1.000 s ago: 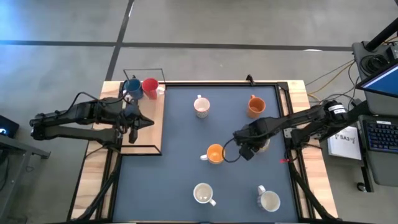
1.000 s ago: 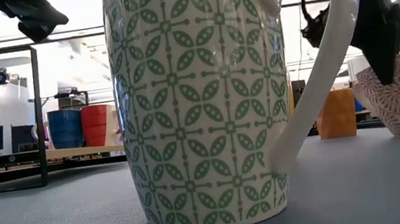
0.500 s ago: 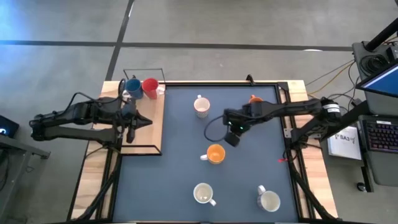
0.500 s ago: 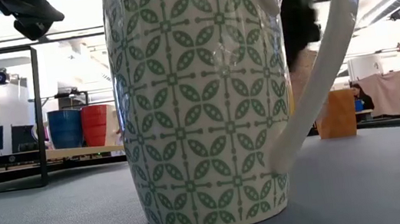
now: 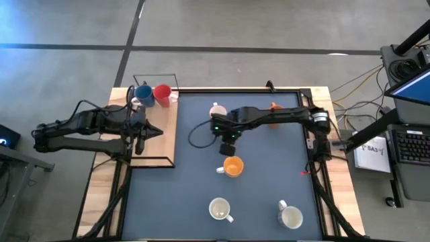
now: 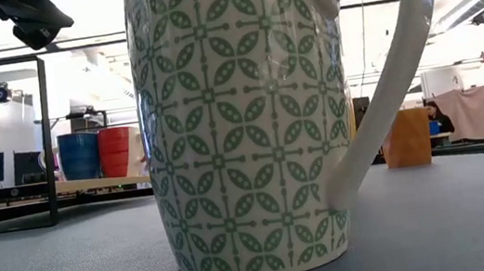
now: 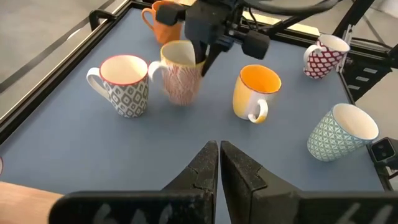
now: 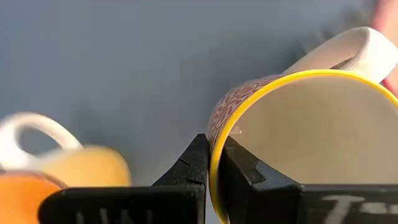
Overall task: Place coffee mugs
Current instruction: Put the red patterned mug on the shelf
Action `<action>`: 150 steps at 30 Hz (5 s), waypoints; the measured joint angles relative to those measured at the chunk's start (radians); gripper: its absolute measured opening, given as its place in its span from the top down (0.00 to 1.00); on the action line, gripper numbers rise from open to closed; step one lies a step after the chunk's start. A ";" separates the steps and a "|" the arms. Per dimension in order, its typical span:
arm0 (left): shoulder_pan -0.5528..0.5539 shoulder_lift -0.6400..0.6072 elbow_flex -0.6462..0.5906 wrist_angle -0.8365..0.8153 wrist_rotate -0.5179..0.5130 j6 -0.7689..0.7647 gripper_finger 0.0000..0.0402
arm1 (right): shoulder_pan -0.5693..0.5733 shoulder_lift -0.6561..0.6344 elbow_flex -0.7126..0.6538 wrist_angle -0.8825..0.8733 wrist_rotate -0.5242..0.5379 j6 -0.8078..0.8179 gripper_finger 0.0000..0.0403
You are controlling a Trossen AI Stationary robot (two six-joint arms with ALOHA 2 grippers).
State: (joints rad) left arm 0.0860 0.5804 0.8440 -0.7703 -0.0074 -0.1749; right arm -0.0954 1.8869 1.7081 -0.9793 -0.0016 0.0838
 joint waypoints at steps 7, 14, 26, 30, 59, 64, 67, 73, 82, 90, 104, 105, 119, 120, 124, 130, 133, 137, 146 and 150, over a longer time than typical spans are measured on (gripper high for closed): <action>0.000 0.005 0.000 -0.008 0.000 -0.001 1.00 | 0.001 0.133 0.161 0.013 -0.046 -0.094 0.97; 0.000 0.036 -0.002 -0.026 0.000 0.001 1.00 | 0.003 0.221 0.267 0.017 -0.086 -0.152 0.97; 0.000 0.111 -0.003 -0.024 0.000 0.065 1.00 | 0.016 0.271 0.279 0.057 -0.137 -0.163 0.82; 0.000 0.126 -0.003 0.004 0.000 0.097 1.00 | 0.019 0.236 0.280 0.050 -0.137 -0.163 0.74; -0.005 0.609 -0.003 0.380 0.043 0.434 0.68 | 0.056 -0.275 -0.231 -0.032 -0.039 0.189 0.65; -0.005 0.700 -0.003 0.452 0.042 0.476 0.68 | 0.057 -0.346 -0.358 -0.001 -0.039 0.255 0.65; -0.005 0.750 -0.003 0.464 0.042 0.490 0.68 | 0.059 -0.375 -0.411 0.029 -0.036 0.278 0.65; -0.005 0.832 -0.003 0.509 0.042 0.515 0.68 | 0.059 -0.394 -0.458 0.050 -0.032 0.301 0.65; -0.005 0.923 0.018 0.550 0.039 0.534 0.70 | 0.059 -0.394 -0.472 0.076 -0.024 0.302 0.67; -0.004 0.942 0.031 0.534 0.046 0.524 0.96 | 0.059 -0.394 -0.472 0.079 -0.023 0.302 0.66; -0.004 0.731 0.029 0.307 -0.018 0.424 0.97 | 0.059 -0.394 -0.476 0.081 -0.022 0.302 0.66; -0.004 0.706 0.029 0.286 -0.032 0.418 0.97 | 0.059 -0.394 -0.476 0.080 -0.022 0.302 0.66; 0.015 0.405 0.029 -0.203 -0.296 0.155 0.97 | 0.059 -0.393 -0.476 0.083 -0.022 0.316 0.66; 0.021 0.394 0.029 -0.232 -0.298 0.130 0.97 | 0.059 -0.393 -0.476 0.086 -0.022 0.317 0.66; 0.042 0.363 0.028 -0.304 -0.309 0.045 0.97 | 0.059 -0.393 -0.476 0.102 -0.022 0.317 0.66; 0.108 0.336 0.028 -0.408 -0.397 -0.071 0.97 | 0.059 -0.393 -0.476 0.102 -0.022 0.317 0.66; 0.165 0.330 0.022 -0.431 -0.395 -0.081 0.97 | 0.059 -0.393 -0.476 0.102 -0.023 0.317 0.66; 0.237 0.326 0.015 -0.431 -0.396 -0.063 0.97 | 0.059 -0.393 -0.476 0.102 -0.023 0.317 0.66; 0.345 0.314 0.010 -0.378 -0.395 -0.008 0.97 | 0.059 -0.393 -0.476 0.102 -0.023 0.315 0.66; 0.358 0.315 0.009 -0.366 -0.395 0.000 0.97 | 0.059 -0.393 -0.476 0.102 -0.023 0.314 0.66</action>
State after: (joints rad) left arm 0.4438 0.8951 0.8528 -1.1358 -0.4026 -0.1753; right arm -0.0368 1.4940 1.2316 -0.8771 -0.0242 0.3977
